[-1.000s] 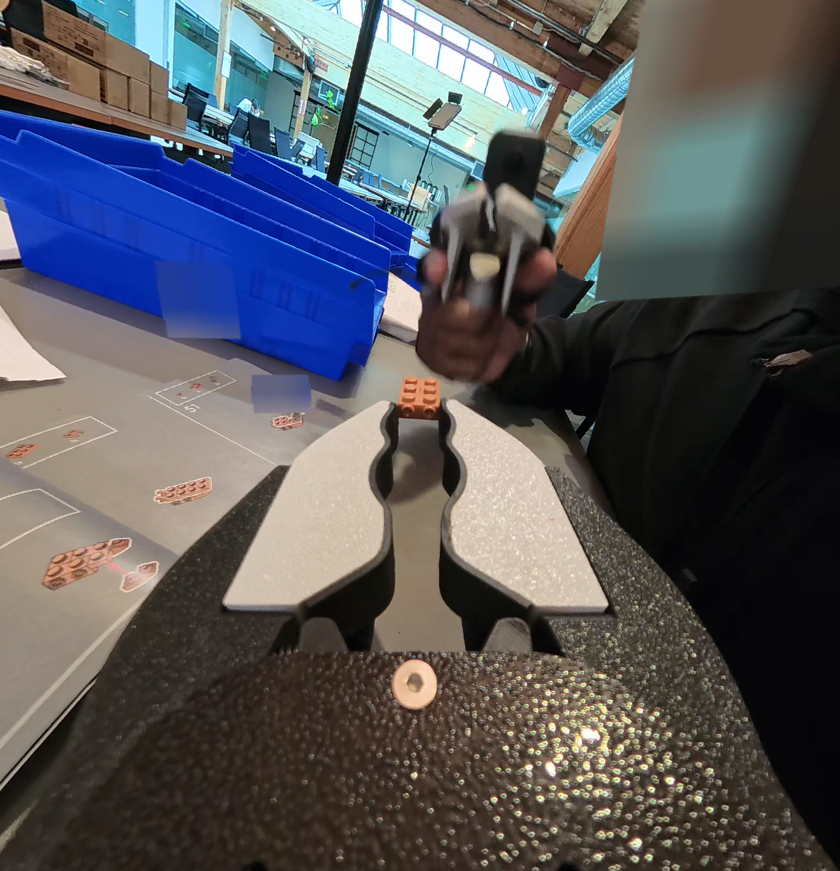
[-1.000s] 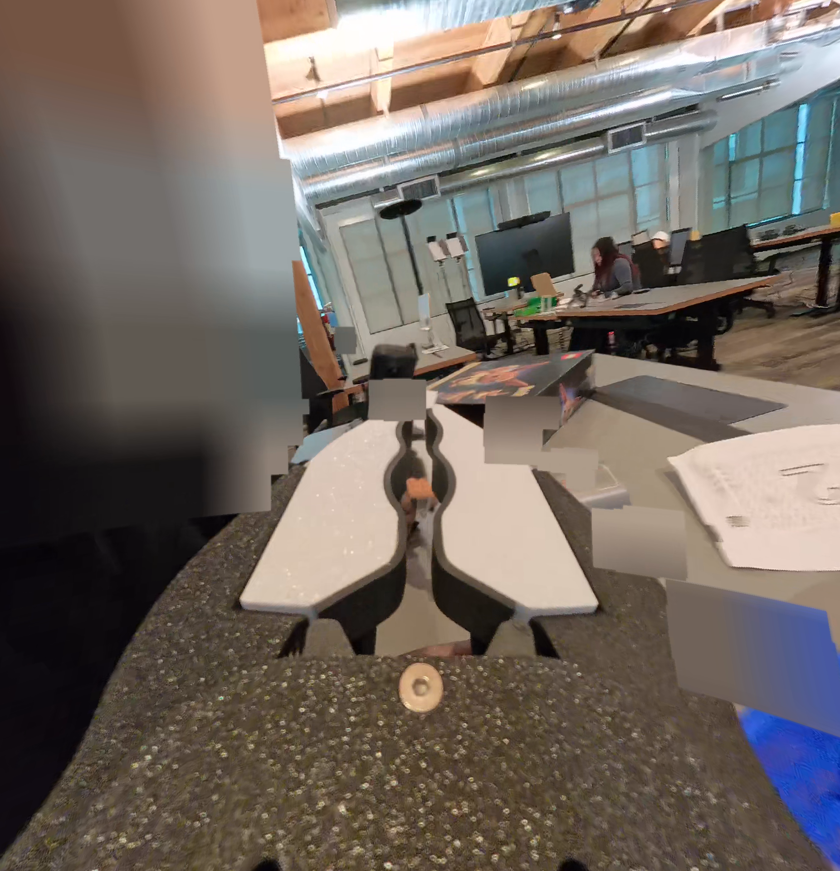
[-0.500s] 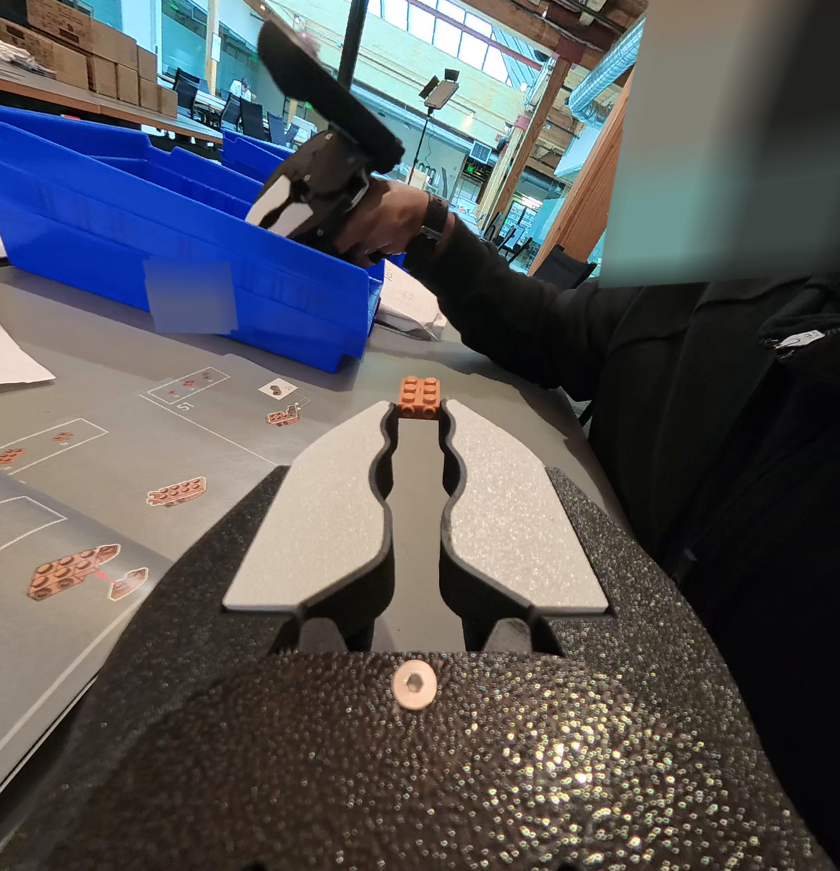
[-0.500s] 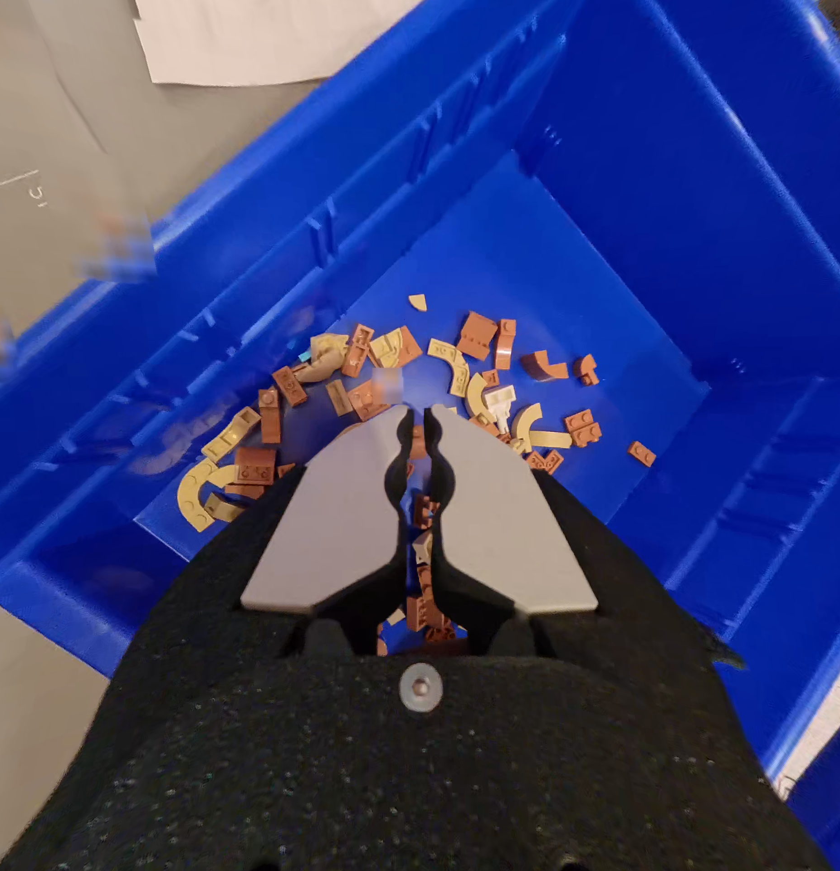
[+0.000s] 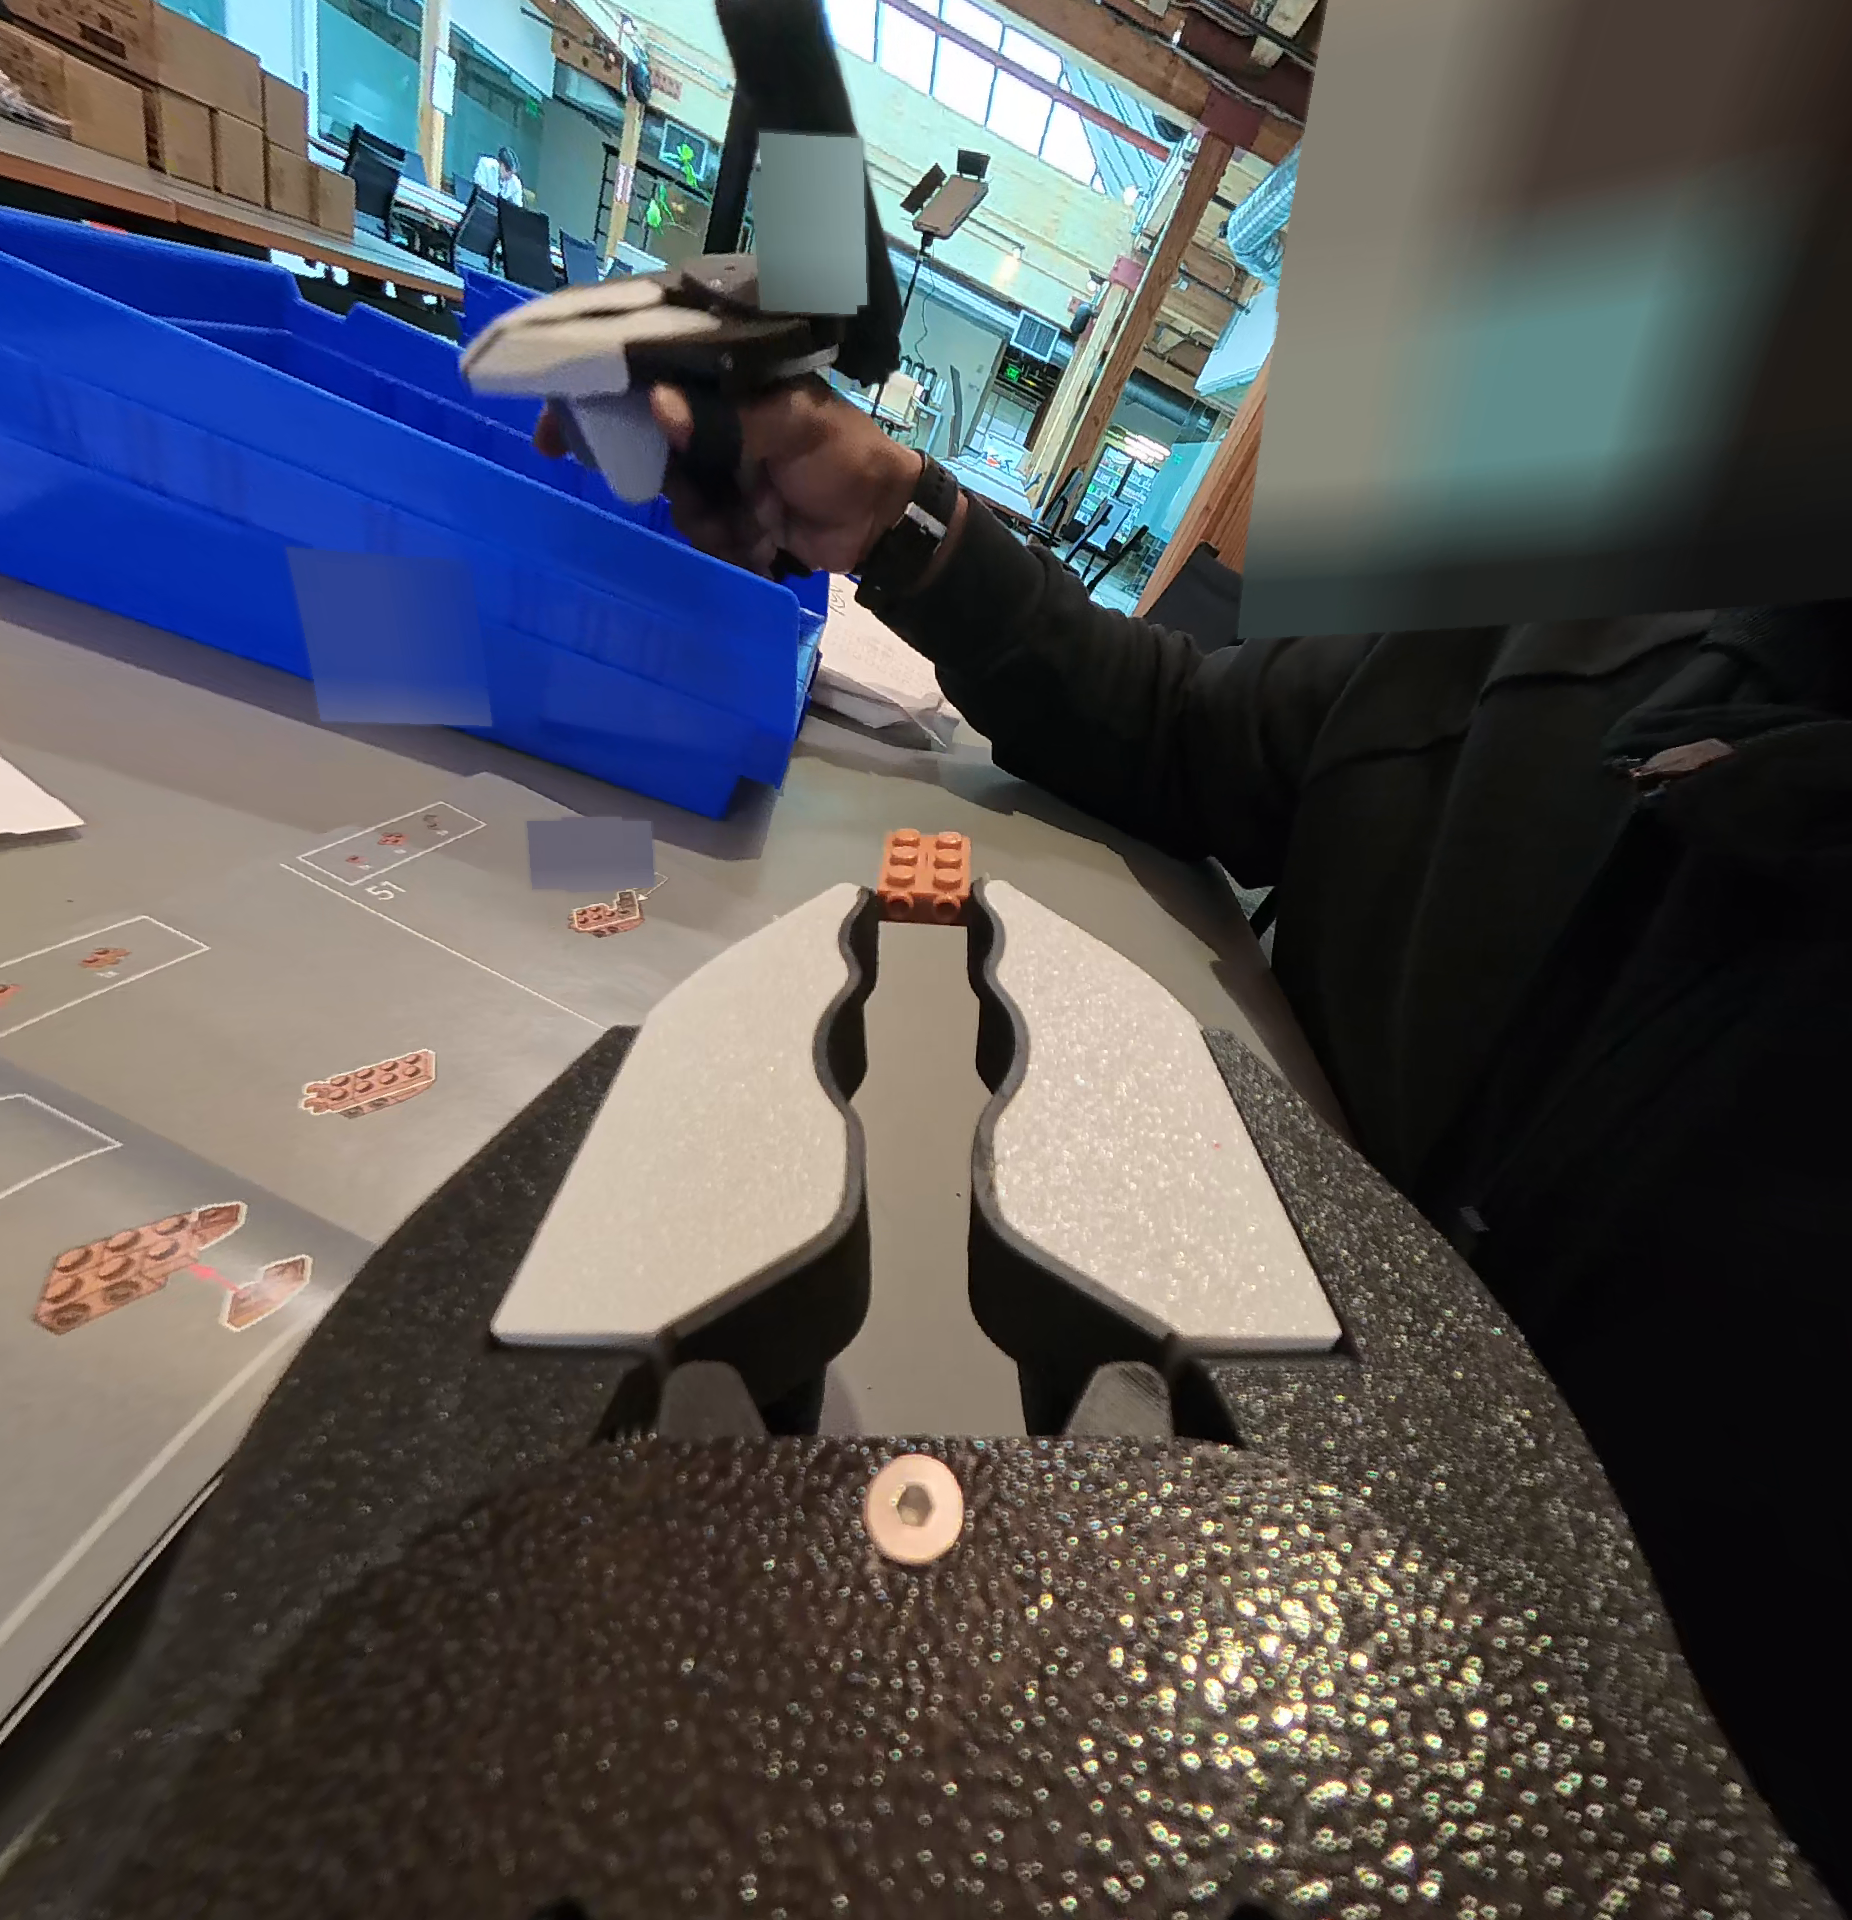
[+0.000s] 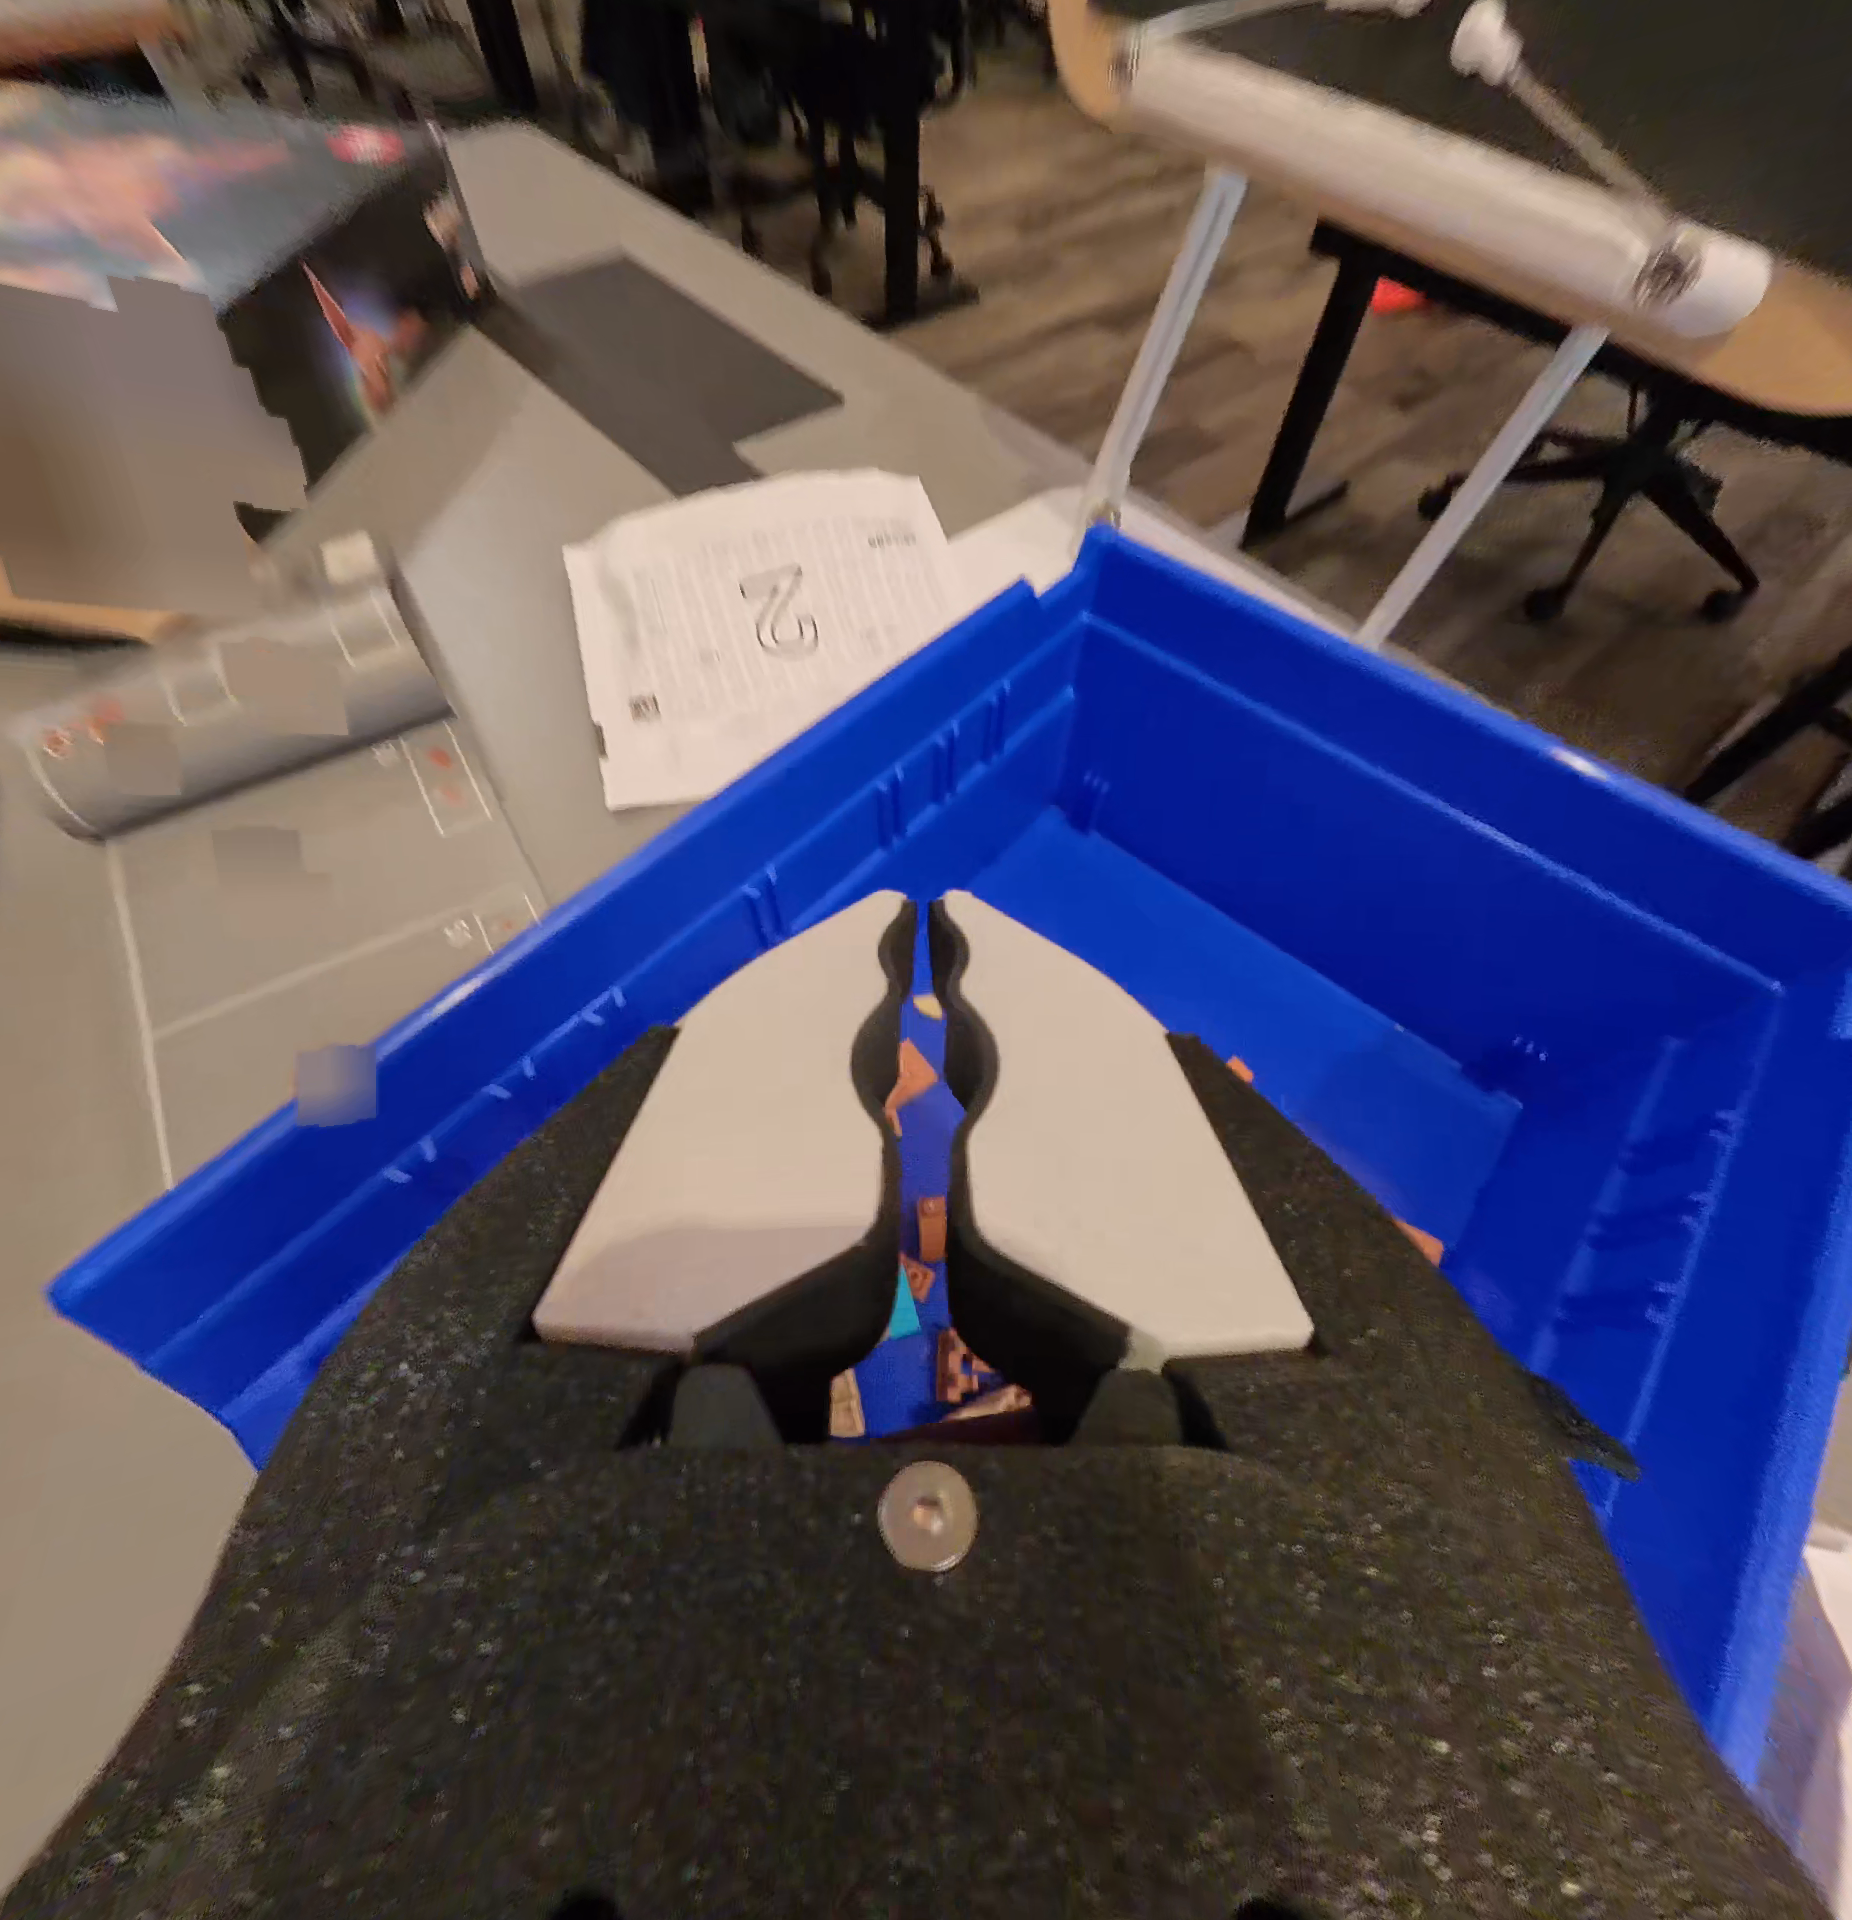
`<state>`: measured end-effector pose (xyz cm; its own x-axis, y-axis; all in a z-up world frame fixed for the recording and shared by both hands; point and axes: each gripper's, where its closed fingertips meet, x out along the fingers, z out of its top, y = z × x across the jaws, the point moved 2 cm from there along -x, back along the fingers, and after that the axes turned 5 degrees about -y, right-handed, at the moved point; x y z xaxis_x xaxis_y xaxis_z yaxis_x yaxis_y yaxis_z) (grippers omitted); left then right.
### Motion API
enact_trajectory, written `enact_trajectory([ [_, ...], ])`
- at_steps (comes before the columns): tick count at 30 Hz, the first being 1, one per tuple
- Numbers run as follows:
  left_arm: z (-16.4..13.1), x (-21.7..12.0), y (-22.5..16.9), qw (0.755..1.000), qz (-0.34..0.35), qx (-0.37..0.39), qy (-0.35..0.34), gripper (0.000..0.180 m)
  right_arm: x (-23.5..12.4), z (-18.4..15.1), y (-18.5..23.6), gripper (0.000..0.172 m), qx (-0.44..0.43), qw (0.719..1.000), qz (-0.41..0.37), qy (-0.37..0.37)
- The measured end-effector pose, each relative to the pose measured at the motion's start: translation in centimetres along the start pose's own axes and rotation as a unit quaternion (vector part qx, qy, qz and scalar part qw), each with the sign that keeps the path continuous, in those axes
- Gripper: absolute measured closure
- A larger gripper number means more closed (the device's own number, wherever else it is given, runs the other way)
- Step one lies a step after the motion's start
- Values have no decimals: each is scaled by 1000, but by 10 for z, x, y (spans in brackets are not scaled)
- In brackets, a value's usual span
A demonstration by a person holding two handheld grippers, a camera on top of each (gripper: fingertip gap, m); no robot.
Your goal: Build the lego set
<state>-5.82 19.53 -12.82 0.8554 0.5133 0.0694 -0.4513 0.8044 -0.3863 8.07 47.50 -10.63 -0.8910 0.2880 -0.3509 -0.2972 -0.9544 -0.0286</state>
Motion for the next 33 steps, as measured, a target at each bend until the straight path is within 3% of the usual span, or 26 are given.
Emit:
enact_trajectory([
  [5,0,0,0,1000,-1,-2,1,165,-12,18,-3,169,21,998,10,-62],
  [10,0,1,1,1000,-2,-3,1,165,-14,11,-1,170,0,999,14,-28],
  [16,0,1,1,1000,-3,-3,3,165,-6,-32,10,170,-50,990,43,122],
  [22,-1,2,-1,1000,-3,4,7,165,2,-76,15,159,-86,958,68,265],
  [33,-2,2,-3,1000,-6,12,9,165,7,-101,9,155,-111,939,74,317],
])
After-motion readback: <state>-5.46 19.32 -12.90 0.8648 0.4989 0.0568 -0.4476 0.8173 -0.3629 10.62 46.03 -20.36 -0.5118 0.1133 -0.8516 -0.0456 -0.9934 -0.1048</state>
